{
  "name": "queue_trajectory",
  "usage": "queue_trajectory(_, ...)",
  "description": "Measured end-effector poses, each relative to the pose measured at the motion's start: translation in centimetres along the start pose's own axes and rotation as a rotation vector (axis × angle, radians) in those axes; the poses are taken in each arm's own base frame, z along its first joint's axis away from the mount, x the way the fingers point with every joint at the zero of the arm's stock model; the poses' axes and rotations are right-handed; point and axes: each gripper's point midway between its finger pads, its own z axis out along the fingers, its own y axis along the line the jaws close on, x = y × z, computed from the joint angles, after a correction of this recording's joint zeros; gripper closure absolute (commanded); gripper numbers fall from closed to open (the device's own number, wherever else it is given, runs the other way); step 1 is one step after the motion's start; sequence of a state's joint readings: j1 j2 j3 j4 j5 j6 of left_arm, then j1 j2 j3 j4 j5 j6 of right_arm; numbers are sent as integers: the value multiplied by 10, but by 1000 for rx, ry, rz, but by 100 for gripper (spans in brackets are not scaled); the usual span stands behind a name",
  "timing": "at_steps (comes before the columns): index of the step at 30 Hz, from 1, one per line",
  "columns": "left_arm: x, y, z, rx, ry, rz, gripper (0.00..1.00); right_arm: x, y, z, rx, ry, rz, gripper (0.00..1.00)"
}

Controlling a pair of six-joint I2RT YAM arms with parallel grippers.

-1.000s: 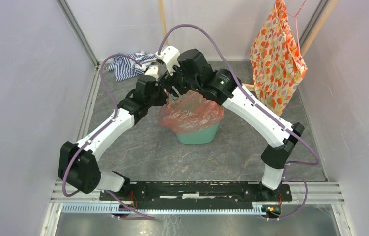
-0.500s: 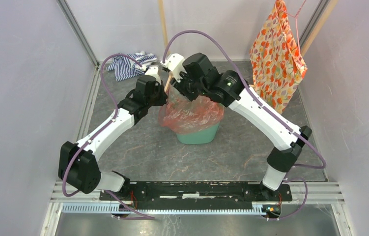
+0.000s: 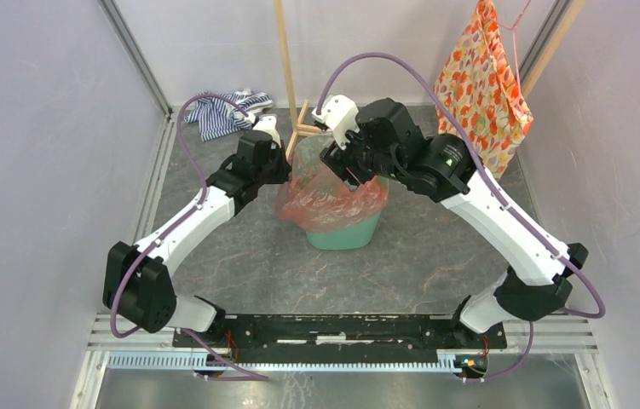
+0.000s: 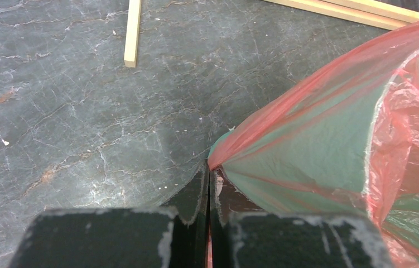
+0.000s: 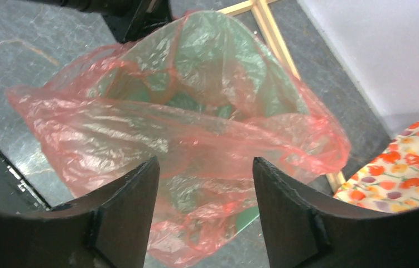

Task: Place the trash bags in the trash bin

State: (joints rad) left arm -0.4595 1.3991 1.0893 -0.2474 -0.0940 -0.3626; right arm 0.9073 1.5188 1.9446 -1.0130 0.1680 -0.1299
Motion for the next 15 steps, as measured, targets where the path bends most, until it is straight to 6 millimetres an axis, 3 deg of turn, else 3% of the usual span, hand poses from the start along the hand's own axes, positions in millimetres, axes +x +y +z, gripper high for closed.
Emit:
queue_trajectory(6, -2, -1, 0, 1, -4, 0, 98, -20, -10, 6, 49, -31, 5, 13)
queue_trajectory(15, -4, -1, 0, 3, -7, -1, 98, -4, 8, 39, -14, 43, -17, 12)
